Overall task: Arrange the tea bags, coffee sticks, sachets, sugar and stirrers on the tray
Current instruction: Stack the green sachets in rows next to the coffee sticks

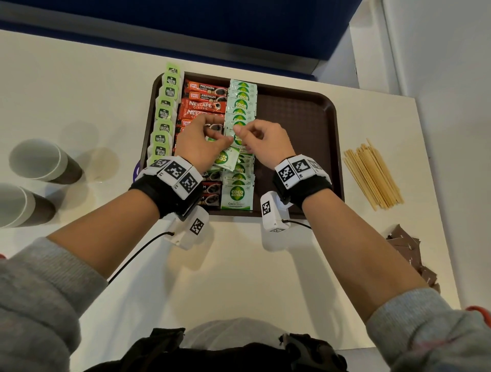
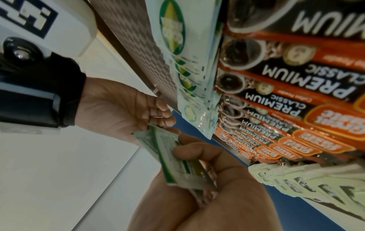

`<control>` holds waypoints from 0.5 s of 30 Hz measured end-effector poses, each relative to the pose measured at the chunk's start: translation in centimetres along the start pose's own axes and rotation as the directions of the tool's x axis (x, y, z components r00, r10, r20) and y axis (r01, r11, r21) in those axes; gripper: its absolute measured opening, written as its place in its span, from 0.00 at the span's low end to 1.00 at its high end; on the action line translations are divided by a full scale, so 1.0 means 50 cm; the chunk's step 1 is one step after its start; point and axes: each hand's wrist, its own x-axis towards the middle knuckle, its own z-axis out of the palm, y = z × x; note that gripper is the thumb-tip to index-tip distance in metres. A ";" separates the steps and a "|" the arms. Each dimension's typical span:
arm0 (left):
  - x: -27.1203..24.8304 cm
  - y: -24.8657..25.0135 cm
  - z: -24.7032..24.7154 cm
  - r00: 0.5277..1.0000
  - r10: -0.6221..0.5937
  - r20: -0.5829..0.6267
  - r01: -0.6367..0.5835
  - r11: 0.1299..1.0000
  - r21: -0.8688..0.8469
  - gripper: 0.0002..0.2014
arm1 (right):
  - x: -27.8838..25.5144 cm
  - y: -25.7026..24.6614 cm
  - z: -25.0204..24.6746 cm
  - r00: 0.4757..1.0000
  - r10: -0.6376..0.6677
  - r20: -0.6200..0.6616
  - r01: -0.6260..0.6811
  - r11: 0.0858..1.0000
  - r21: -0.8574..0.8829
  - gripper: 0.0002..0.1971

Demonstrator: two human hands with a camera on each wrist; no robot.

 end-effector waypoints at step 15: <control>-0.010 -0.018 -0.021 0.999 0.025 -0.020 -0.025 1.000 -0.014 0.17 | 0.003 -0.009 -0.017 0.990 -0.040 0.132 0.004 0.965 0.264 0.12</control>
